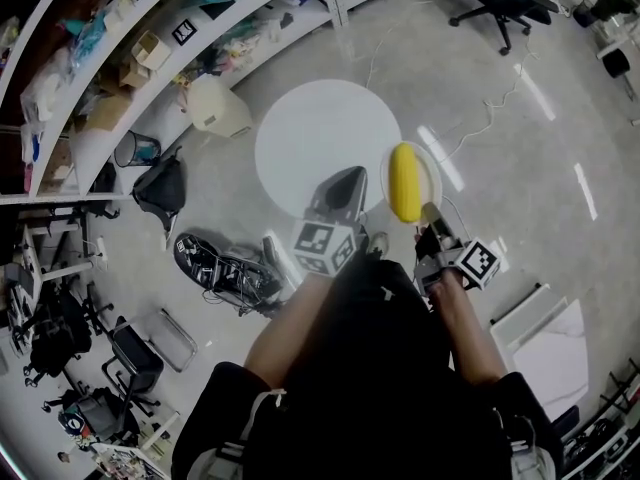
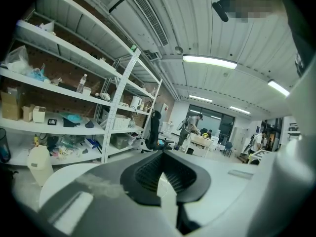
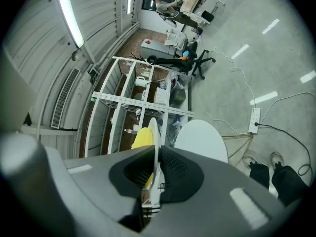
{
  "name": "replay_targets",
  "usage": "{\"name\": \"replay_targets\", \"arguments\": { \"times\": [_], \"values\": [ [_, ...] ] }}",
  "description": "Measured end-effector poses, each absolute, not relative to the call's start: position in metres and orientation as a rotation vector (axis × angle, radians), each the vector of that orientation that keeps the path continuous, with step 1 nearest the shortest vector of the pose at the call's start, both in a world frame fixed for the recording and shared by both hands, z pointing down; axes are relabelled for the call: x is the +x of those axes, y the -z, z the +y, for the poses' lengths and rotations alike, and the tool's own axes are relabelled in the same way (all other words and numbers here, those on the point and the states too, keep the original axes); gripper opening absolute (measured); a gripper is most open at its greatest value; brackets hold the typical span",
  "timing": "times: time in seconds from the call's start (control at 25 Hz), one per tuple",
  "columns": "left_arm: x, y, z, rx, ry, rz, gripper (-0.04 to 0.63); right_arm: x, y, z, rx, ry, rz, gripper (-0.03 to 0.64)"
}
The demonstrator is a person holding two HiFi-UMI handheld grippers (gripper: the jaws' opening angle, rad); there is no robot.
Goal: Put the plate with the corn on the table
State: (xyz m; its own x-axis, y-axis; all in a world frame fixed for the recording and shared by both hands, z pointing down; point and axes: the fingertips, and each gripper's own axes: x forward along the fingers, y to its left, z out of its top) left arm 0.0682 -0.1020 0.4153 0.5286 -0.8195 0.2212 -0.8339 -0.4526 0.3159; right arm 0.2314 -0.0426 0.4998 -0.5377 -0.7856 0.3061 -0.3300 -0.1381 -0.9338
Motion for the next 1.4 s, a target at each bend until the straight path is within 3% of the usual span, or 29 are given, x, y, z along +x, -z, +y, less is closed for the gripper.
{"name": "replay_targets", "arguments": {
  "times": [1.4],
  "values": [
    [0.055, -0.51, -0.207, 2.282, -0.087, -1.326, 0.005, 0.213, -0.576, -0.133, -1.203, 1.72, 1.768, 0.035]
  ]
}}
